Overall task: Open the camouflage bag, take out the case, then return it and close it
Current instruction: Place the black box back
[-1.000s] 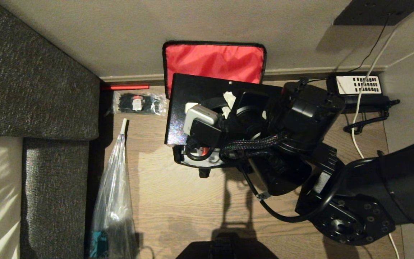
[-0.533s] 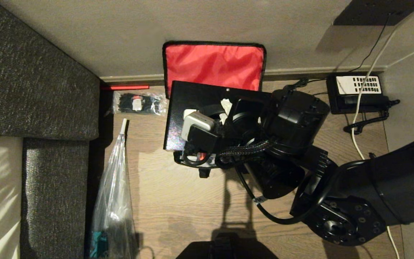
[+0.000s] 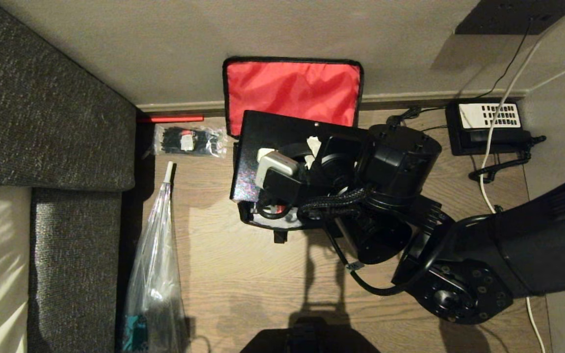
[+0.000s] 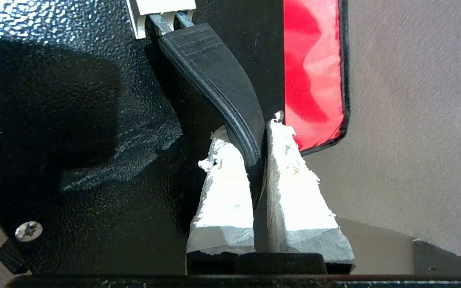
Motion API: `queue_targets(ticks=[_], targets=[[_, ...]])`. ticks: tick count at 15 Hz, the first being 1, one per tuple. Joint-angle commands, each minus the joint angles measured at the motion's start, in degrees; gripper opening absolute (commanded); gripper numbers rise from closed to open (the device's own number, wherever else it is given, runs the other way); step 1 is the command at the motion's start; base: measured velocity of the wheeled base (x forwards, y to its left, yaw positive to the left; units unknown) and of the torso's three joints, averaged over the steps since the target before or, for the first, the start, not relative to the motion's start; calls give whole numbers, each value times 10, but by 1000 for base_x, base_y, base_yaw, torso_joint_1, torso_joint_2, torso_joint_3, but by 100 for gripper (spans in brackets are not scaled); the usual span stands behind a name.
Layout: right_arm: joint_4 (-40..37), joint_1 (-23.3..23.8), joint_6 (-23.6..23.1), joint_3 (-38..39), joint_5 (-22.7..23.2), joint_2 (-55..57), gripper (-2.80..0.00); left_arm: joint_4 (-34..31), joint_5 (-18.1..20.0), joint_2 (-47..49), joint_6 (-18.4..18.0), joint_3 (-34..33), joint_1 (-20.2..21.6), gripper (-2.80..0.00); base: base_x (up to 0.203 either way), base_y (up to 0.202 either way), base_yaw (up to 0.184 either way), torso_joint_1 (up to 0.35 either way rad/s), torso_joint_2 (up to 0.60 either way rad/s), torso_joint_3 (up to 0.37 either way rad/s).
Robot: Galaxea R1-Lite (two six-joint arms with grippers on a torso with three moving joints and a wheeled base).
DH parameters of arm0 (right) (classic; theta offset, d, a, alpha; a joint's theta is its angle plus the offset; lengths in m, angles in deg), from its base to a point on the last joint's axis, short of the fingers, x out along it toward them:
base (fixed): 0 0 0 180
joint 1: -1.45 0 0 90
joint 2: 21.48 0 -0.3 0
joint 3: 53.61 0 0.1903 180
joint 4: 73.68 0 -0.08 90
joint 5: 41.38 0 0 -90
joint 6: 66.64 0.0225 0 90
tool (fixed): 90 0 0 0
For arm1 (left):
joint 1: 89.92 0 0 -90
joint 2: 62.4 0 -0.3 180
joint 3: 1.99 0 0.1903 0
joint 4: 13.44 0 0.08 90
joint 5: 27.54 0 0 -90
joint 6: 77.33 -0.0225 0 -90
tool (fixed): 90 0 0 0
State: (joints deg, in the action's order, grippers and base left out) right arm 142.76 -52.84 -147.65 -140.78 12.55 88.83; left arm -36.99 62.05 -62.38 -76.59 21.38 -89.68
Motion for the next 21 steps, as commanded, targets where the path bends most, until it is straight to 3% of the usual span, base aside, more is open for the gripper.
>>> queue_targets(ticks=[1,10,21], targets=[[12,2,-5,2,-2,7,-280,0,0,0,0,-2,0,-280,0,0,0,0,0,0],[20,3,-6,-6,3,28,-280,0,0,0,0,-2,0,-280,0,0,0,0,0,0],[-33,-6,-2,-41,10,6,-280,0,0,0,0,-2,0,-280,0,0,0,0,0,0]])
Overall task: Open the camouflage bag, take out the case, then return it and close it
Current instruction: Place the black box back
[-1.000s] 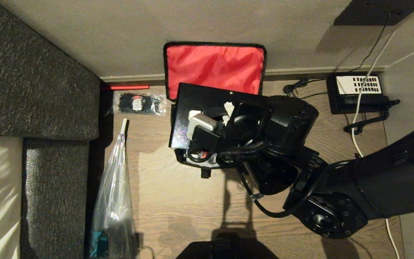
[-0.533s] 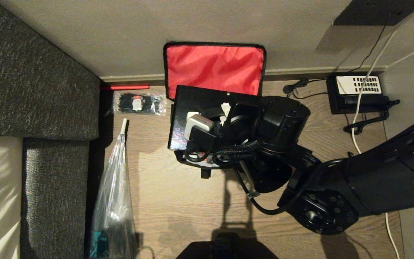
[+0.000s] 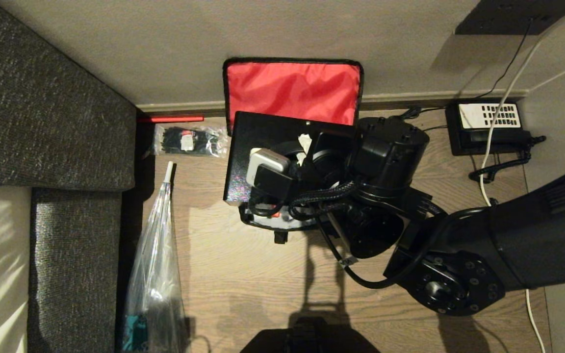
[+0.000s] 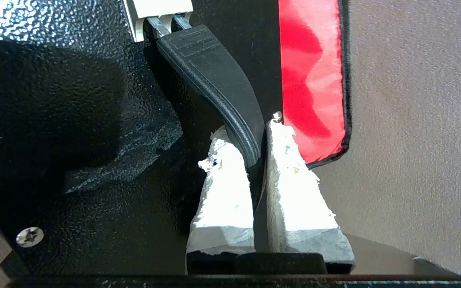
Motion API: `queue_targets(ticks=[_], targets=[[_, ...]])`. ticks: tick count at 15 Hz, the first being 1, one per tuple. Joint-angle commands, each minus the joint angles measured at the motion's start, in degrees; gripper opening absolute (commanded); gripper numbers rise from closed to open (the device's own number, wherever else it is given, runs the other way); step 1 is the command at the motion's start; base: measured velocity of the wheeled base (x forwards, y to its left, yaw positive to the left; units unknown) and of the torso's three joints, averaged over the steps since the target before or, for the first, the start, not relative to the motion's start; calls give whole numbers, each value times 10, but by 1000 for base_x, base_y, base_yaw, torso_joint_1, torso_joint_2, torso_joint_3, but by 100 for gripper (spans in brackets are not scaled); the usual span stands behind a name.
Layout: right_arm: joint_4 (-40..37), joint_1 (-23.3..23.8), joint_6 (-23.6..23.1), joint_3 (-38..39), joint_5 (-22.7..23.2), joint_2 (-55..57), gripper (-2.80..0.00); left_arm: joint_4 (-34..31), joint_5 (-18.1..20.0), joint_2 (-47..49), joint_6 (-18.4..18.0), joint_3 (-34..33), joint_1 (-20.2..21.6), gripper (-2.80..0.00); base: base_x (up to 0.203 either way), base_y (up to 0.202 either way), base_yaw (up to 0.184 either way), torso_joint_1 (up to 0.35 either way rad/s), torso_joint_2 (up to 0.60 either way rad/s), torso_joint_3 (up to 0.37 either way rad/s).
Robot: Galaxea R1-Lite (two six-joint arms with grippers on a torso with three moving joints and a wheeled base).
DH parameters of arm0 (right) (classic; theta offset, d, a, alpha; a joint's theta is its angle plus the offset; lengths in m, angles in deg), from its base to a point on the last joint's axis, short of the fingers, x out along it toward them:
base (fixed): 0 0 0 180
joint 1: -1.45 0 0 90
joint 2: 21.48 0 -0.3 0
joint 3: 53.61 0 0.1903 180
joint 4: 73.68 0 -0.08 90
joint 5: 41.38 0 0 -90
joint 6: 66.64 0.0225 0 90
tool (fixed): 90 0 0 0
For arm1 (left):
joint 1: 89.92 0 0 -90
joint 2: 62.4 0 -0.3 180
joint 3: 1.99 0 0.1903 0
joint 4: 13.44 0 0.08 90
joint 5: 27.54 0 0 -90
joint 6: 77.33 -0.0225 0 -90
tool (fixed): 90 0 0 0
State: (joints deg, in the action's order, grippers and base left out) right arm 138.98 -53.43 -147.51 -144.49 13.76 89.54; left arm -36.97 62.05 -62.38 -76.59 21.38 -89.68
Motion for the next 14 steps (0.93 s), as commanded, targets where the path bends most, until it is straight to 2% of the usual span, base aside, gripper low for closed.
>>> queue_targets(ticks=[1,10,14], targets=[[8,0,-3,-2,-1,3,-280,0,0,0,0,-2,0,-280,0,0,0,0,0,0],[7,4,10,16,0,2,-280,0,0,0,0,-2,0,-280,0,0,0,0,0,0],[7,18,8,19,18,3,-280,0,0,0,0,-2,0,-280,0,0,0,0,0,0]])
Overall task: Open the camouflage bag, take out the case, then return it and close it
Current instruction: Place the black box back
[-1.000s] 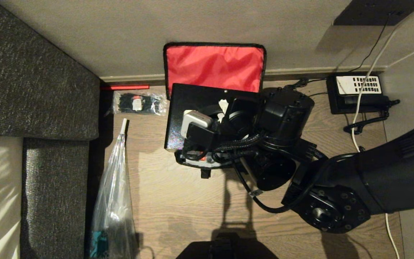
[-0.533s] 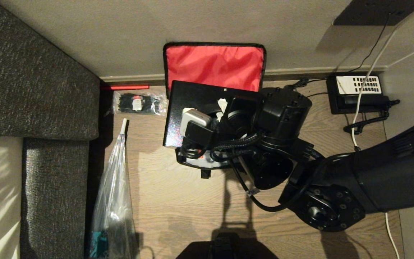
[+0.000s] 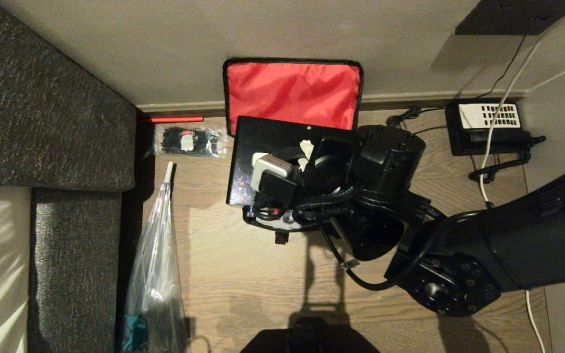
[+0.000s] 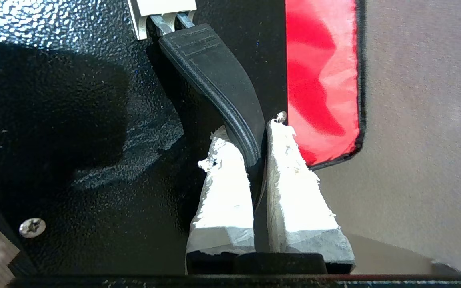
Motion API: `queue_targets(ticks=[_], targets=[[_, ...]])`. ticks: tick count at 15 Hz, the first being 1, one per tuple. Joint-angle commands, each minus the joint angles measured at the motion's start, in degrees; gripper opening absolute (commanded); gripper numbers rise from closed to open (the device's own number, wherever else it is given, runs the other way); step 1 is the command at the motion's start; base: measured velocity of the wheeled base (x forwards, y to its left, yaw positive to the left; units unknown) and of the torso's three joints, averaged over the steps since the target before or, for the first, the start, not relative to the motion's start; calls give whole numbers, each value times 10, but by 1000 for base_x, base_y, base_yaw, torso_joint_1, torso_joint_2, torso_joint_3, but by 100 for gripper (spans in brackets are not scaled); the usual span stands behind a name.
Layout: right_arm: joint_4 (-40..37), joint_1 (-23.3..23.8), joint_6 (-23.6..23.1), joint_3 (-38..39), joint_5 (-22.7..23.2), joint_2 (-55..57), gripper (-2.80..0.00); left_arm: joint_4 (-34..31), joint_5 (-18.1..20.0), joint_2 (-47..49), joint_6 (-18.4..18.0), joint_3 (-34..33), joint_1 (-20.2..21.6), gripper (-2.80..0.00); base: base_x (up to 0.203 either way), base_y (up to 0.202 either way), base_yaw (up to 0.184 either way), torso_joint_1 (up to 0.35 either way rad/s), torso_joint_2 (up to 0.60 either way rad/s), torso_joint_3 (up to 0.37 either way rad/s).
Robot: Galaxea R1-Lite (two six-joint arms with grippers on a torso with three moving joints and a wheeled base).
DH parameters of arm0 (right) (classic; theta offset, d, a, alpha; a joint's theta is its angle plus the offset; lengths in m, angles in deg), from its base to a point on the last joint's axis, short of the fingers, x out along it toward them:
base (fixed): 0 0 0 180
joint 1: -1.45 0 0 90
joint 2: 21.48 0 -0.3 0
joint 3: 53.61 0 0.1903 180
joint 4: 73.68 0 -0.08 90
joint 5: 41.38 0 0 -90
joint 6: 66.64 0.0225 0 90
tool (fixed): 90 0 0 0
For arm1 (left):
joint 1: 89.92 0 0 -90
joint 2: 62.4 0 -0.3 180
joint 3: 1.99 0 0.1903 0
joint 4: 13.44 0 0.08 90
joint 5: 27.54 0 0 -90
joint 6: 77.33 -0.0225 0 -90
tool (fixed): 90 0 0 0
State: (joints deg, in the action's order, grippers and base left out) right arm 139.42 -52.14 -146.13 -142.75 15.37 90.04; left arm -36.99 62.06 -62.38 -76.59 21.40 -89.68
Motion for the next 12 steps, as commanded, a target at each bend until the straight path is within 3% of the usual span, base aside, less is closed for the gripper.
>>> queue_targets(ticks=[1,9,12], targets=[[1,9,-6,2,7,-3,-280,0,0,0,0,-2,0,-280,0,0,0,0,0,0],[-1,24,-11,11,9,-24,-280,0,0,0,0,-2,0,-280,0,0,0,0,0,0],[-40,24,-6,14,9,-46,-280,0,0,0,0,-2,0,-280,0,0,0,0,0,0]])
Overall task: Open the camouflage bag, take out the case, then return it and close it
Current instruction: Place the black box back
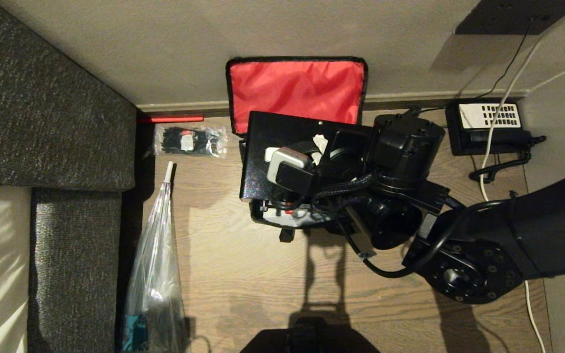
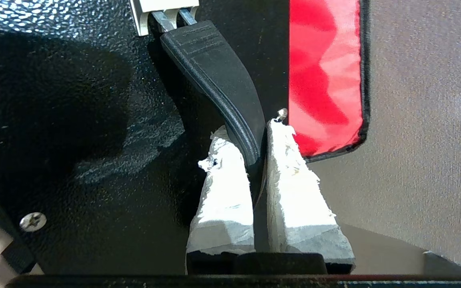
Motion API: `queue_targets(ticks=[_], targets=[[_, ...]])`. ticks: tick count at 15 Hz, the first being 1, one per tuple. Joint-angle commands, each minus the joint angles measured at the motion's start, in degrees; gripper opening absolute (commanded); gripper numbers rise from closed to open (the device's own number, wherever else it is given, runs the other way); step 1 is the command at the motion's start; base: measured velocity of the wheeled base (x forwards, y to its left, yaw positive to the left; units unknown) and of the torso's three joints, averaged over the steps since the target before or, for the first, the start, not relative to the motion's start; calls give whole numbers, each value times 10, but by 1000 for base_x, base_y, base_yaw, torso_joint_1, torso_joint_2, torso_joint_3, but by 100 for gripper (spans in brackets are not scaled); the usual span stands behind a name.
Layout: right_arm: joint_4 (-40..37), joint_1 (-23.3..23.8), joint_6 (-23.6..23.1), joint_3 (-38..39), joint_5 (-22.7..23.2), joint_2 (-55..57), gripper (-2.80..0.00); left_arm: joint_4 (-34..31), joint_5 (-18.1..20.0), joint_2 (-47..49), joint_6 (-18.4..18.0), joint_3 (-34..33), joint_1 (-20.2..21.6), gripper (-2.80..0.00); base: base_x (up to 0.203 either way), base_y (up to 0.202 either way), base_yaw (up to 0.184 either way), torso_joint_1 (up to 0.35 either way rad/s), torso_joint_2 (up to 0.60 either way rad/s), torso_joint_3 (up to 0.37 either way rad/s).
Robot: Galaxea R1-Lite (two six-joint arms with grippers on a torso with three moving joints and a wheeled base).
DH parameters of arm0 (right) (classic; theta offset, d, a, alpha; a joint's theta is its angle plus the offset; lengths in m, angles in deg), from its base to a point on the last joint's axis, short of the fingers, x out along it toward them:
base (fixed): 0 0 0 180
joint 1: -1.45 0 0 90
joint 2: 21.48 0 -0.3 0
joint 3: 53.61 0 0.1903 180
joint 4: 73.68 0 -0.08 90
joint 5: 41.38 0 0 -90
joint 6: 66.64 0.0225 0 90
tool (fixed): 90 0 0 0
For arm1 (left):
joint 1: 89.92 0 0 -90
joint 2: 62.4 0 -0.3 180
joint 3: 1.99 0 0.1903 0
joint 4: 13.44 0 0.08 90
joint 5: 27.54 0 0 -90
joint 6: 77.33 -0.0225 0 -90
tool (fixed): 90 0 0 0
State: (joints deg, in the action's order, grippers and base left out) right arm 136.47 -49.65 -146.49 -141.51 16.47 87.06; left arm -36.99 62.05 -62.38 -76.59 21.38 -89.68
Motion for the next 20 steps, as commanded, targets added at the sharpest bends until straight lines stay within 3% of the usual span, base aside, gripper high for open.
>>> queue_targets(ticks=[1,5,20], targets=[[-29,-1,0,2,-2,-24,-280,0,0,0,0,-2,0,-280,0,0,0,0,0,0],[-63,-1,13,4,-2,-45,-280,0,0,0,0,-2,0,-280,0,0,0,0,0,0],[-61,-1,16,29,-2,-54,-280,0,0,0,0,-2,0,-280,0,0,0,0,0,0]])
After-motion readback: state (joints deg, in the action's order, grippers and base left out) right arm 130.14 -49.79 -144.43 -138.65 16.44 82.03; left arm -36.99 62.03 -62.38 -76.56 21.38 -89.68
